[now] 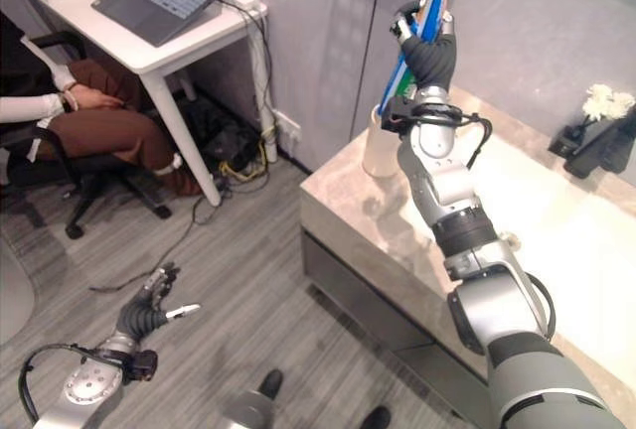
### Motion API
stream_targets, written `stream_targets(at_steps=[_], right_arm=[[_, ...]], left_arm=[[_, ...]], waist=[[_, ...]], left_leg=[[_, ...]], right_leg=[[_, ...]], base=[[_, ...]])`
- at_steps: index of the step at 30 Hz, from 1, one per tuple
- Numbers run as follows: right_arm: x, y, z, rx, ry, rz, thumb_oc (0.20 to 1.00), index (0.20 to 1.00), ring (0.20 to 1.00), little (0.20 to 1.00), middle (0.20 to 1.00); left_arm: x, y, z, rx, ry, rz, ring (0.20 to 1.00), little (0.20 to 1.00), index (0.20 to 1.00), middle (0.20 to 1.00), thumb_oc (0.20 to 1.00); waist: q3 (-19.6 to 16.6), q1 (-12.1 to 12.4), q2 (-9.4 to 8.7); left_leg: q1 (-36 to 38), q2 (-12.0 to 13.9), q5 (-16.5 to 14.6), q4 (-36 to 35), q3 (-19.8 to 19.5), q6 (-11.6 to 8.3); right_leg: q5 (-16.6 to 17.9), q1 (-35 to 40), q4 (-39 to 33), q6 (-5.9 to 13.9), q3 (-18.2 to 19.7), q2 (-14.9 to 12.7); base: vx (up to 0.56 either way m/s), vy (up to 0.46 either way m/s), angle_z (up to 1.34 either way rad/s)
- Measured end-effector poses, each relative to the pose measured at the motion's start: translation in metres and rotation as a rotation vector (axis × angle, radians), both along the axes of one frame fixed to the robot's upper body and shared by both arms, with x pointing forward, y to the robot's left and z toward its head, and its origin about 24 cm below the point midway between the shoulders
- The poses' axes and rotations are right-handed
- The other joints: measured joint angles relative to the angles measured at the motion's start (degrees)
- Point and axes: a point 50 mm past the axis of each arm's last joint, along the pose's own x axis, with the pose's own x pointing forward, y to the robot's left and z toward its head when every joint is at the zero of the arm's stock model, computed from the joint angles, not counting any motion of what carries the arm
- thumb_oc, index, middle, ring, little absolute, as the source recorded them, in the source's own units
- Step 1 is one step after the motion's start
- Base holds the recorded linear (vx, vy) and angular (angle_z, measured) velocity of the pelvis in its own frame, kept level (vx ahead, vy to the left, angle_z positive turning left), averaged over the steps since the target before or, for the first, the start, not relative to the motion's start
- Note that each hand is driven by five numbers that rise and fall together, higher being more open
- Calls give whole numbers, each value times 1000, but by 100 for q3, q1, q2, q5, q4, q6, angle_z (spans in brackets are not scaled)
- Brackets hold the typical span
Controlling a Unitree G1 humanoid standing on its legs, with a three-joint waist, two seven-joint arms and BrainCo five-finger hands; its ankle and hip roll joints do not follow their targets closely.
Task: Put brush and paste in cup on sink, flatten towel.
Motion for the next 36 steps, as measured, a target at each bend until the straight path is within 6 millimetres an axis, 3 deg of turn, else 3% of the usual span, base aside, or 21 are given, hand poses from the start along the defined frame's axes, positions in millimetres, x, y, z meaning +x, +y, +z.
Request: stream_targets(at_steps=[36], right_arm=[[-1, 14, -5, -154, -14, -27, 200, 200, 200, 200, 200]], left_arm=[[-3, 6, -9, 9, 40, 24, 1000, 1000, 1000, 1000, 1000]], waist=[[2, -17, -12]], left_leg=[[-124, -38, -18, 91, 66, 22]], right_leg=[[65, -125, 43, -14, 81, -24]], base=[[1, -1, -1]])
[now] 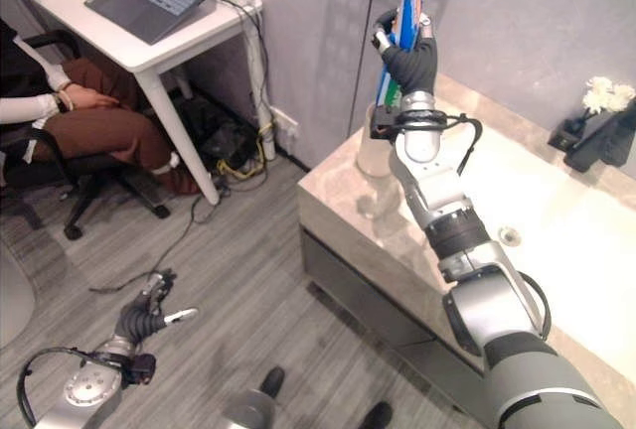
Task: Put brush and paste in cup on sink, flatten towel.
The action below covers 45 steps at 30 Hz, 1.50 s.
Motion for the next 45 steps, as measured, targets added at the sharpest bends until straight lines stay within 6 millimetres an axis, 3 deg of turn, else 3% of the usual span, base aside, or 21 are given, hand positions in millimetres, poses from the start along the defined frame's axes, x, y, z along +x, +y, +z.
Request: stream_targets(at_steps=[16, 18, 19, 34, 40, 44, 45], right_arm=[[6, 5, -16, 15, 66, -3, 200, 200, 200, 200, 200], [8, 4, -19, 15, 80, -9, 398, 398, 398, 398, 398], [9, 3, -22, 15, 92, -15, 1000, 1000, 1000, 1000, 1000], [8, 3, -19, 8, 78, -26, 1000, 1000, 1000, 1000, 1000], [-10, 11, 12, -24, -89, -8, 1000, 1000, 1000, 1000, 1000], [-39, 11, 39, -139, -299, -51, 1000, 1000, 1000, 1000, 1000], [-53, 10, 46, -162, -383, -78, 1000, 1000, 1000, 1000, 1000]], left_arm=[[1, 0, 1, -4, -4, 0, 1000, 1000, 1000, 1000, 1000], [1, 0, 1, -9, -5, 2, 1000, 1000, 1000, 1000, 1000], [1, 0, 1, -9, -5, 3, 1000, 1000, 1000, 1000, 1000], [2, -1, 1, -9, -9, 1, 1000, 1000, 1000, 1000, 1000], [8, -2, 5, 0, -30, -11, 1000, 1000, 1000, 1000, 1000], [12, -4, 10, 28, -54, -28, 1000, 1000, 1000, 1000, 1000], [11, -3, 11, 40, -57, -26, 1000, 1000, 1000, 1000, 1000]], waist=[[33, 3, -83], [33, 1, -83], [33, 2, -82], [33, 1, -71], [36, -12, -17], [50, -50, 72], [34, -163, 114]], left_leg=[[-66, -15, -6, 65, -20, 5], [-67, -14, -6, 65, -19, 5], [-68, -15, -6, 66, -19, 5], [-64, -12, -6, 99, 36, 5], [-47, -11, -6, 135, 65, 5], [108, -15, -7, 128, 286, 7], [218, -15, -11, 91, 405, 14]], right_leg=[[20, -22, -41, -12, -18, -13], [19, -24, -44, -13, -18, -13], [20, -25, -39, -12, -17, -13], [27, -23, -45, -25, 14, -13], [36, -12, -46, -41, 43, -11], [61, 1, -46, -52, 258, -12], [59, 8, -46, -74, 389, -6]], base=[[0, 0, 0], [0, 0, 0], [0, 0, 0], [0, 0, 0], [-5, -3, -1], [-18, -2, -26], [-18, -5, -40]])
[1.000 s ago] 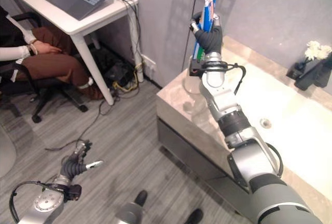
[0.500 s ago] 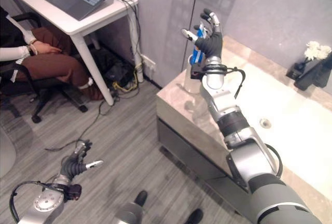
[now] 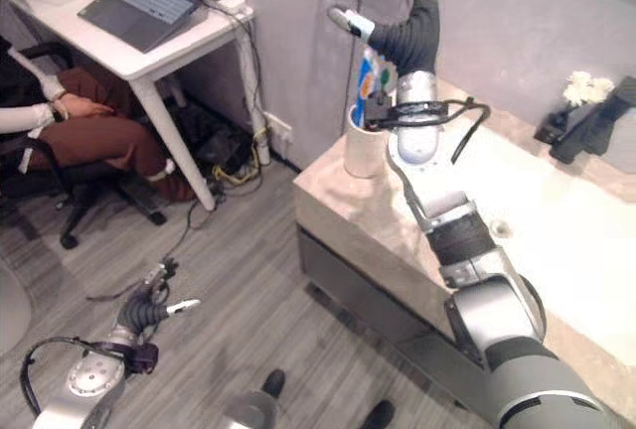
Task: Put brush and paste in cup on sink, flatten towel.
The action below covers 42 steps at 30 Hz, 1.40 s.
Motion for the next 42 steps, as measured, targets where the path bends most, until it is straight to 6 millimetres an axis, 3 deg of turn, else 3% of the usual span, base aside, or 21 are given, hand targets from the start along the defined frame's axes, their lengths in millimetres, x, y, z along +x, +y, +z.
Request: stream_targets(at_steps=[3, 7, 9, 10, 12, 13, 15, 19, 21, 22, 24, 26, 28, 29, 30, 32, 33, 35, 38, 40, 42], right_arm=[[-7, -4, -4, -16, -39, -52, 1000, 1000, 1000, 1000, 1000], [-29, -37, -18, -14, -82, -184, 1000, 1000, 1000, 1000, 1000], [-34, -42, -23, -7, -89, -212, 1000, 1000, 1000, 1000, 1000], [-39, -52, -27, -35, -95, -274, 1000, 1000, 1000, 1000, 1000], [-50, -77, -37, -163, -116, -444, 1000, 1000, 1000, 1000, 1000], [-54, -94, -37, -166, -115, -540, 1000, 1000, 1000, 1000, 1000], [-71, -118, -44, -173, -121, -666, 1000, 1000, 1000, 1000, 1000], [-109, -177, -64, -125, -76, -961, 1000, 1000, 1000, 1000, 1000], [-116, -189, -71, -84, -58, -1027, 1000, 1000, 1000, 1000, 1000], [-128, -205, -78, -62, -46, -1118, 1000, 1000, 1000, 1000, 1000], [-137, -220, -91, -26, 2, -1201, 1000, 1000, 1000, 1000, 1000], [-148, -241, -120, 29, 127, -1315, 1000, 1000, 1000, 1000, 1000], [-180, -265, -176, 89, 354, -1453, 1000, 1000, 1000, 1000, 1000], [-191, -268, -203, 272, 450, -1491, 1000, 1000, 1000, 1000, 1000], [-197, -266, -223, 402, 482, -1494, 1000, 1000, 1000, 1000, 1000], [-214, -263, -269, 623, 617, -1539, 1000, 1000, 1000, 1000, 1000], [-226, -260, -304, 654, 776, -1568, 1000, 1000, 1000, 1000, 1000], [-244, -251, -348, 711, 1017, -1599, 1000, 1000, 1000, 1000, 1000], [-268, -244, -380, 776, 1224, -1613, 1000, 1000, 1000, 1000, 1000], [-284, -233, -404, 840, 1417, -1591, 1000, 1000, 1000, 1000, 1000], [-283, -220, -419, 970, 1499, -1507, 1000, 1000, 1000, 1000, 1000]], left_arm=[[2, -2, 4, 22, -22, -12, 1000, 1000, 1000, 1000, 1000], [5, -12, 19, 40, -89, -57, 1000, 1000, 1000, 1000, 1000], [-1, -8, 17, 51, -78, -39, 1000, 1000, 1000, 1000, 1000], [-2, -7, 20, 60, -86, -42, 1000, 1000, 1000, 1000, 1000], [-10, -1, 24, 93, -99, -22, 1000, 1000, 1000, 1000, 1000], [-13, 4, 24, 109, -93, -4, 1000, 1000, 1000, 1000, 1000], [-10, 3, 32, 125, -132, -9, 1000, 1000, 1000, 1000, 1000], [-11, 10, 42, 122, -192, 51, 1000, 1000, 1000, 1000, 1000], [-15, 13, 41, 124, -190, 79, 1000, 1000, 1000, 1000, 1000], [-15, 15, 40, 120, -191, 93, 1000, 1000, 1000, 1000, 1000], [-19, 21, 40, 118, -201, 142, 1000, 1000, 1000, 1000, 1000], [-23, 23, 39, 122, -192, 160, 1000, 1000, 1000, 1000, 1000], [-24, 28, 42, 132, -212, 191, 1000, 1000, 1000, 1000, 1000], [-27, 33, 41, 140, -209, 231, 1000, 1000, 1000, 1000, 1000], [-27, 32, 38, 132, -202, 237, 1000, 1000, 1000, 1000, 1000], [-24, 27, 34, 100, -207, 248, 1000, 1000, 1000, 1000, 1000], [-23, 24, 24, 85, -170, 245, 1000, 1000, 1000, 1000, 1000], [-25, 22, 16, 74, -137, 241, 1000, 1000, 1000, 1000, 1000], [-22, 19, 17, 44, -143, 230, 1000, 1000, 1000, 1000, 1000], [-15, 16, 21, 47, -153, 179, 1000, 1000, 1000, 1000, 1000], [-9, 14, 28, 65, -167, 134, 1000, 1000, 1000, 1000, 1000]], waist=[[-54, -181, 95], [-89, -470, 145], [-109, -555, 193], [-157, -751, 204], [-223, -760, 182], [-251, -959, 215], [-318, -1109, 230], [-382, -1334, 274], [-395, -1425, 295], [-451, -1634, 283], [-473, -1684, 262], [-497, -1812, 254], [-557, -1866, 208], [-561, -1918, 212], [-534, -1951, 346], [-618, -2007, 319], [-658, -2025, 343], [-665, -1993, 402], [-590, -1973, 455], [-470, -1911, 317], [-260, -1905, 149]], left_leg=[[136, 14, -8, -30, 191, 13], [308, 40, -35, -63, 486, 36], [430, 66, -52, -92, 647, 65], [471, 45, -141, -47, 821, 63], [559, 59, -172, -73, 973, 60], [645, 91, -218, -65, 1118, 52], [673, 138, -224, -106, 1112, 48], [832, 178, -198, -250, 1213, 12], [833, 183, -206, -259, 1231, 25], [834, 165, -213, -255, 1268, 31], [849, 160, -212, -289, 1400, 34], [942, 133, -202, -329, 1634, 24], [954, 129, -204, -354, 1710, 34], [959, 147, -209, -364, 1799, 46], [958, 208, -249, -387, 1838, 111], [1053, 201, -238, -469, 1801, 82], [1117, 155, -254, -503, 1764, 72], [1132, 163, -236, -545, 1699, 71], [1086, 92, -249, -403, 1684, 75], [965, 17, -396, -117, 1527, 179], [877, -125, -433, -19, 1407, 216]], right_leg=[[-17, -2, -1, 13, 167, 17], [-29, -9, 0, 29, 455, 74], [-24, -23, -1, 29, 617, 71], [49, -61, 1, 48, 734, 106], [116, -86, 3, 10, 987, 173], [136, -100, 13, -12, 1122, 235], [198, -86, 50, 3, 1128, 291], [187, -57, 50, 4, 1242, 369], [131, -44, 39, 23, 1256, 373], [143, -108, 41, 41, 1308, 378], [148, -163, 26, 46, 1434, 392], [136, -249, 0, 67, 1575, 393], [133, -295, 0, 75, 1728, 391], [82, -308, -1, 140, 1719, 394], [22, -297, 25, 210, 1696, 402], [52, -199, 43, 150, 1556, 423], [167, -175, 38, 75, 1560, 410], [168, -181, 4, 68, 1555, 425], [263, -147, 52, 33, 1573, 390], [306, -85, 53, 65, 1560, 285], [115, -94, 4, 248, 1548, 130]], base=[[-20, -13, -40], [-6, 22, -33], [6, 21, -54], [3, 24, -52], [5, 9, -62], [26, 8, -54], [22, 7, -17], [-4, 14, -12], [-5, 39, -11], [-11, 41, -11], [-14, 19, -41], [-8, 25, -56], [-11, 18, -22], [-10, 15, -24], [5, 28, -18], [15, 50, 1], [5, 54, 0], [-20, 50, 0], [-123, 70, 3], [-90, 96, 15], [-43, 117, 17]])
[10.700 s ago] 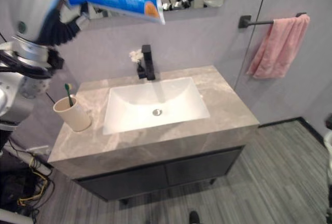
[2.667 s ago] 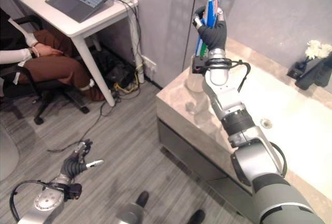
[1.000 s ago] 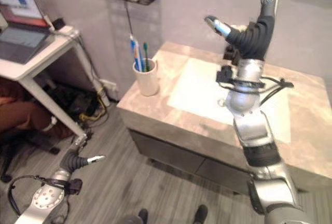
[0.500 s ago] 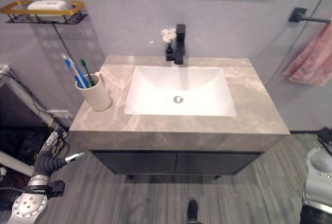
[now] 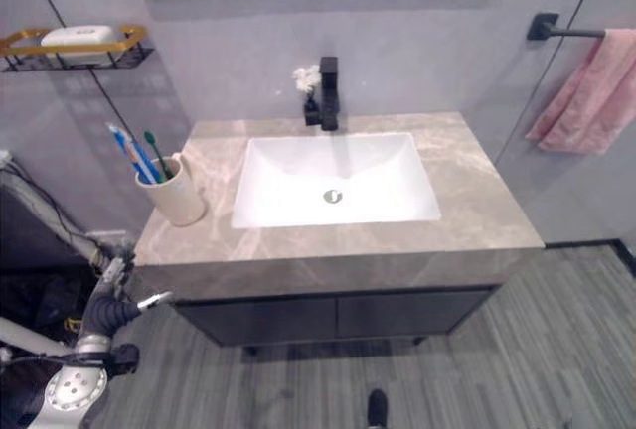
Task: Put brush and paste in cup on sink, flatten towel.
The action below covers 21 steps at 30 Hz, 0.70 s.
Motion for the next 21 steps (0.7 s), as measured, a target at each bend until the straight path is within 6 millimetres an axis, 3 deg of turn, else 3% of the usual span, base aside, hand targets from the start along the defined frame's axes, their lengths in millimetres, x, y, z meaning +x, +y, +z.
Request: stream_targets(at_steps=[1, 2, 3, 4, 5, 7, 8, 9, 12, 14, 15, 16, 17, 19, 21], right_arm=[[-1, 4, -5, 40, -5, -3, 1000, 1000, 1000, 1000, 1000], [-3, 11, -11, 99, -27, -19, 1000, 1000, 1000, 1000, 1000], [-7, 17, -15, 143, -27, -28, 1000, 1000, 1000, 1000, 1000], [-11, 25, -21, 203, -39, -33, 1000, 1000, 1000, 1000, 1000], [-14, 30, -24, 228, -40, -15, 1000, 1000, 1000, 1000, 1000], [-4, 33, -26, 250, -48, 73, 1000, 1000, 1000, 1000, 1000], [12, 40, -28, 286, -37, 253, 1000, 1000, 1000, 1000, 1000], [22, 46, -29, 315, -45, 326, 1000, 1000, 1000, 1000, 1000], [38, 59, -31, 349, 1, 570, 1000, 1000, 1000, 1000, 1000], [30, 63, -34, 373, 54, 639, 1000, 1000, 1000, 1000, 1000], [22, 68, -38, 401, 80, 663, 1000, 1000, 1000, 1000, 1000], [19, 70, -39, 411, 100, 677, 1000, 1000, 1000, 1000, 1000], [17, 68, -40, 420, 111, 683, 1000, 1000, 1000, 1000, 1000], [21, 67, -38, 412, 110, 695, 1000, 1000, 1000, 1000, 1000], [19, 67, -39, 420, 124, 706, 1000, 1000, 1000, 1000, 1000]], left_arm=[[1, -3, -1, -4, 3, -11, 1000, 1000, 1000, 1000, 1000], [2, -7, -2, -18, 6, -27, 1000, 1000, 1000, 1000, 1000], [2, -10, -3, -27, 4, -36, 1000, 1000, 1000, 1000, 1000], [2, -10, 1, -16, 1, -52, 1000, 1000, 1000, 1000, 1000], [1, -6, 3, 9, 7, -59, 1000, 1000, 1000, 1000, 1000], [1, -4, 1, 10, 23, -52, 1000, 1000, 1000, 1000, 1000], [5, -7, 5, 14, 10, -76, 1000, 1000, 1000, 1000, 1000], [7, -7, 6, 14, 5, -79, 1000, 1000, 1000, 1000, 1000], [12, -9, 10, 11, -9, -107, 1000, 1000, 1000, 1000, 1000], [15, -12, 12, 5, -21, -126, 1000, 1000, 1000, 1000, 1000], [15, -10, 14, 15, -22, -135, 1000, 1000, 1000, 1000, 1000], [15, -8, 15, 22, -21, -137, 1000, 1000, 1000, 1000, 1000], [13, -7, 13, 18, -5, -135, 1000, 1000, 1000, 1000, 1000], [5, -9, 6, -17, 24, -142, 1000, 1000, 1000, 1000, 1000], [5, -10, 6, -26, 23, -147, 1000, 1000, 1000, 1000, 1000]], waist=[[62, 11, 11], [158, 65, 243], [170, 80, 296], [199, 106, 187], [217, 145, 22], [281, 171, -1], [375, 183, -12], [399, 179, -8], [526, 177, 113], [560, 132, 177], [534, 137, 123], [517, 183, 25], [540, 210, -28], [576, 110, 30], [634, 83, 111]], left_leg=[[-65, -20, 5, 21, -111, 86], [-164, 169, 94, -5, -145, 197], [-246, 248, 133, -5, -202, 243], [-243, 165, 177, -1, -299, 221], [-270, -15, 194, 10, -331, 209], [-299, -71, 187, 24, -366, 220], [-360, -200, 173, 78, -381, 266], [-364, -224, 168, 101, -322, 308], [-440, -186, 92, 288, -290, 432], [-433, -119, 102, 278, -432, 450], [-442, -97, 109, 271, -516, 453], [-447, -153, 112, 236, -502, 450], [-444, -202, 178, 192, -462, 459], [-412, -214, 242, 101, -491, 410], [-322, -213, 263, 24, -505, 406]], right_leg=[[-258, -13, -2, 276, -27, -50], [-238, -127, 425, 92, -149, 13], [-318, -206, 849, 32, -163, 49], [-543, -146, 1307, -12, -154, 2], [-645, -29, 1065, 29, -103, -114], [-480, 100, 854, 81, -95, -161], [-297, 96, 785, 189, -75, -273], [-90, 99, 657, 218, -66, -317], [303, 86, 663, 140, -134, -301], [-188, 89, 1042, 30, 20, -98], [-629, 107, 1184, -9, 224, 140], [-828, 107, 1120, 23, 215, 183], [-897, 115, 988, -111, 166, 149], [-777, 252, 819, -20, 129, 177], [-695, 325, 785, -61, 146, 178]], base=[[-42, 139, 19], [-40, 133, 28], [-40, 122, 44], [-45, 139, 39], [-48, 143, 18], [-59, 163, 3], [-90, 214, -1], [-71, 151, -13], [18, 121, -7], [51, 87, 24], [86, 64, 25], [71, 24, 5], [83, 12, -17], [112, 11, -5], [158, 14, 4]])
